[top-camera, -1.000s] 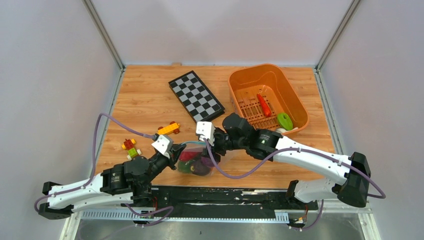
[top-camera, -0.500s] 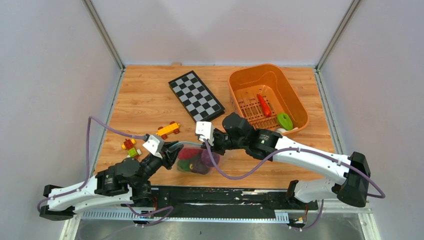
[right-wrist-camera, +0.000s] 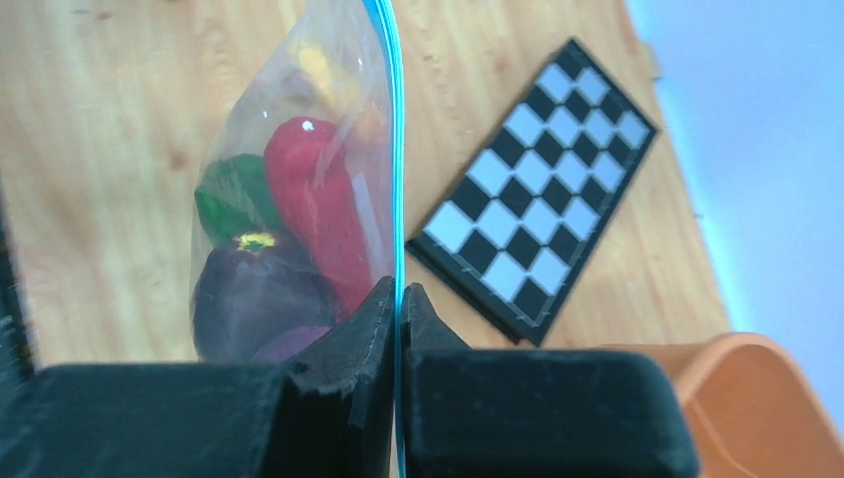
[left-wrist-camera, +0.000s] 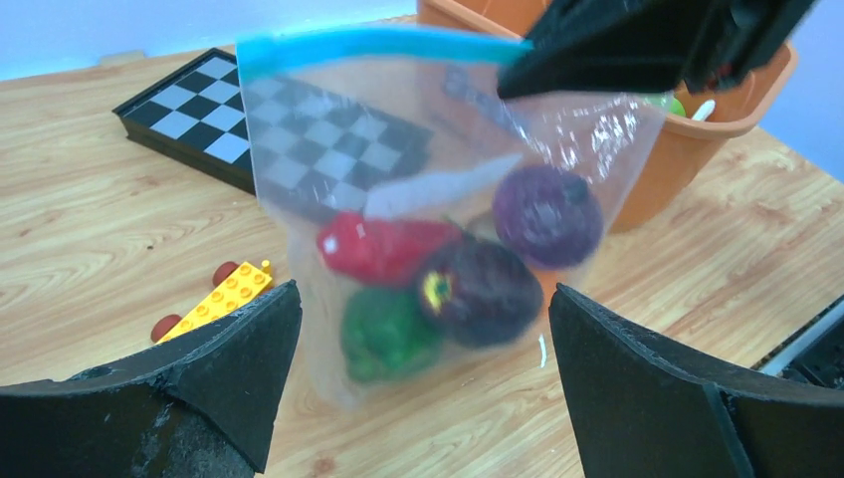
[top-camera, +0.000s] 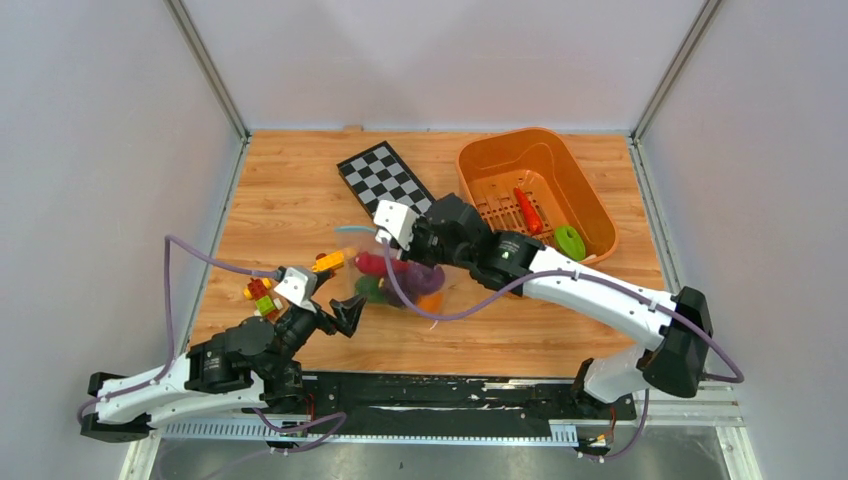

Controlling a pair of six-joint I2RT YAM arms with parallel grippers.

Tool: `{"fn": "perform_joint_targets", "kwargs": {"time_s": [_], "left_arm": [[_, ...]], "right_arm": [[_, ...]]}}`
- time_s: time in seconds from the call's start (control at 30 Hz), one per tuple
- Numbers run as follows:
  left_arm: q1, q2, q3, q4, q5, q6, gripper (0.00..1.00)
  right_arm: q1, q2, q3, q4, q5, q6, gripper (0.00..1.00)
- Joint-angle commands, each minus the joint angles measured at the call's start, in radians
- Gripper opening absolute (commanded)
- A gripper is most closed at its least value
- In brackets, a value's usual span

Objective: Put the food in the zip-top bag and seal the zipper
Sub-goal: Place the zipper food storage bag at the center of the board.

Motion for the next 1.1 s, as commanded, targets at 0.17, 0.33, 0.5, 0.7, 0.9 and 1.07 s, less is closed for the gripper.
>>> {"fn": "perform_joint_targets", "kwargs": {"time_s": [0.17,0.33,0.5,0.7,0.9,1.07], "left_arm": [[0.004,-0.077,0.033,-0.023,-0.072,-0.066,1.00],[0.004,-0.124,0.026,-0.029,-0.073,-0.070,1.00],[0.004,-0.142,0.023,-0.037,-0.074,-0.069,1.00],[0.004,-0.138,0.017,-0.031,-0.081,-0.067,1.00],[0.004,-0.135,0.006,-0.020,-0.076,-0.064,1.00],[0.004,-0.103,0.005,-0.015,-0.070,-0.067,1.00]], "right_arm": [[-0.059,0.126,0.193,0.004,0.141,-0.222,0.06],[-0.034,0.172,0.091,-0.045,0.127,-0.138,0.07],[0.030,0.118,-0.037,-0.043,0.031,-0.046,0.10],[0.071,-0.025,-0.179,0.006,-0.126,0.018,0.16],[0.075,-0.085,-0.277,0.004,-0.299,0.081,0.55],[0.074,-0.194,-0.373,0.171,-0.119,0.202,0.69]]}}
